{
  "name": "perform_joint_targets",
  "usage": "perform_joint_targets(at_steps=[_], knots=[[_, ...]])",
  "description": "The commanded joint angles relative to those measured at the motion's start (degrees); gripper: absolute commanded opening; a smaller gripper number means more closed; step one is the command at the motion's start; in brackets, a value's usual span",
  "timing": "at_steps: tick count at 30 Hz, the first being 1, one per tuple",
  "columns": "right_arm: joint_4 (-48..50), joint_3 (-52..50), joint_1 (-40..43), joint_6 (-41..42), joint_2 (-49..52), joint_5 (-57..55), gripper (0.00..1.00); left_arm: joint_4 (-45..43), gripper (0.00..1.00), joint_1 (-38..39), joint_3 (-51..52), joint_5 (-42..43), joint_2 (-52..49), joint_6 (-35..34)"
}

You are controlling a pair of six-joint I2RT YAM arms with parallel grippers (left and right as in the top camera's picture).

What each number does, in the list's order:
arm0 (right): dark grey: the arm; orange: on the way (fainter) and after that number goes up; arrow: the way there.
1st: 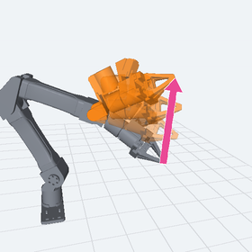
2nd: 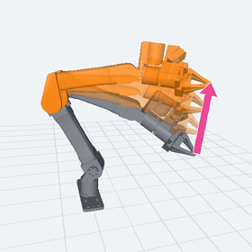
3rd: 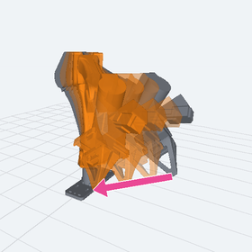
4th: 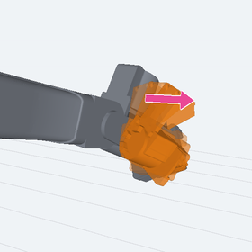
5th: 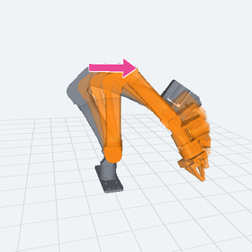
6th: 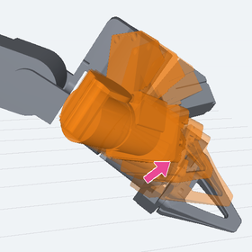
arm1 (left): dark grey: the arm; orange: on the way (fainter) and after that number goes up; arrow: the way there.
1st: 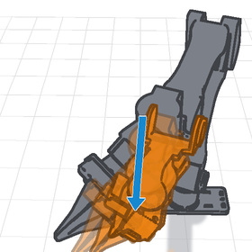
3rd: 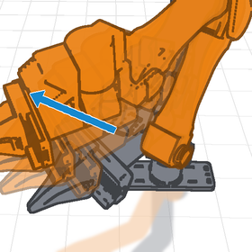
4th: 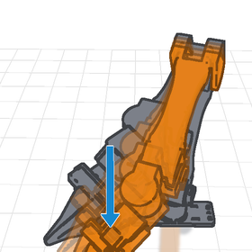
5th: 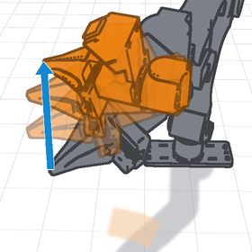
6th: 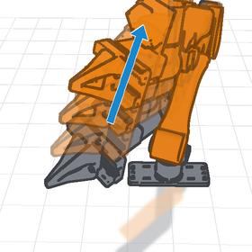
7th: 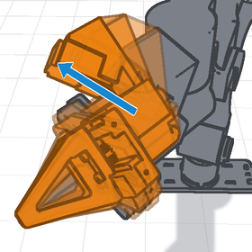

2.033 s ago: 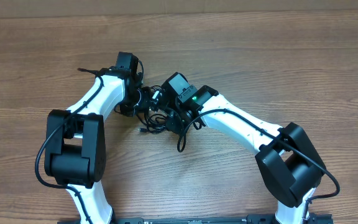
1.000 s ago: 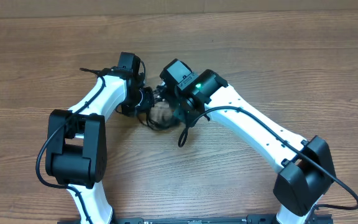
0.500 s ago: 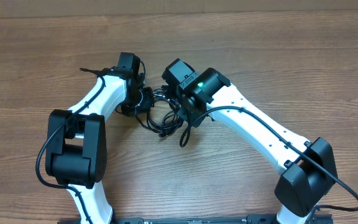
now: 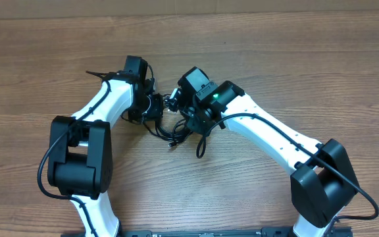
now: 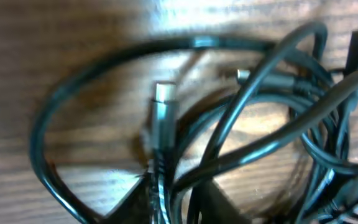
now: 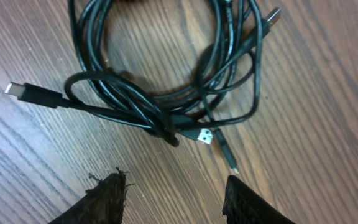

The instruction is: Untangle cables

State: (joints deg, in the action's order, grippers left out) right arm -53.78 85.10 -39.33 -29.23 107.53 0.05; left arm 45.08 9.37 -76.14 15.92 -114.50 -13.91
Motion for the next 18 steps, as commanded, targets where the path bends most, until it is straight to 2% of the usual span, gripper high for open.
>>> perform_joint_targets(at_steps=[1, 4, 8, 10, 14, 18], knots=[[1.07, -0.31, 2.93, -1.31, -1.44, 5.18, 0.51, 2.86, 0.56, -1.86, -3.65, 8.15, 0.26, 2.38], [1.66, -0.31, 6.36, -1.33, -1.42, 9.88, 0.51, 6.80, 0.66, -2.38, -7.06, 9.27, 0.26, 2.34], [1.14, -0.33, 11.28, -5.60, -1.42, 21.90, 0.51, 12.41, 0.66, -1.81, -9.60, 9.18, 0.26, 1.55], [1.07, -0.42, 13.62, -8.26, -1.27, 26.91, 0.51, 15.02, 0.63, -0.83, -9.25, 8.70, 0.26, 0.44], [0.92, -0.44, 14.34, -10.67, -0.79, 26.82, 0.51, 16.26, 0.63, 1.46, -6.78, 5.55, 0.26, -4.59], [2.49, -1.29, 14.16, -13.11, -0.76, 26.84, 0.51, 12.83, 0.64, 3.48, -2.01, 3.13, 0.24, -9.62]])
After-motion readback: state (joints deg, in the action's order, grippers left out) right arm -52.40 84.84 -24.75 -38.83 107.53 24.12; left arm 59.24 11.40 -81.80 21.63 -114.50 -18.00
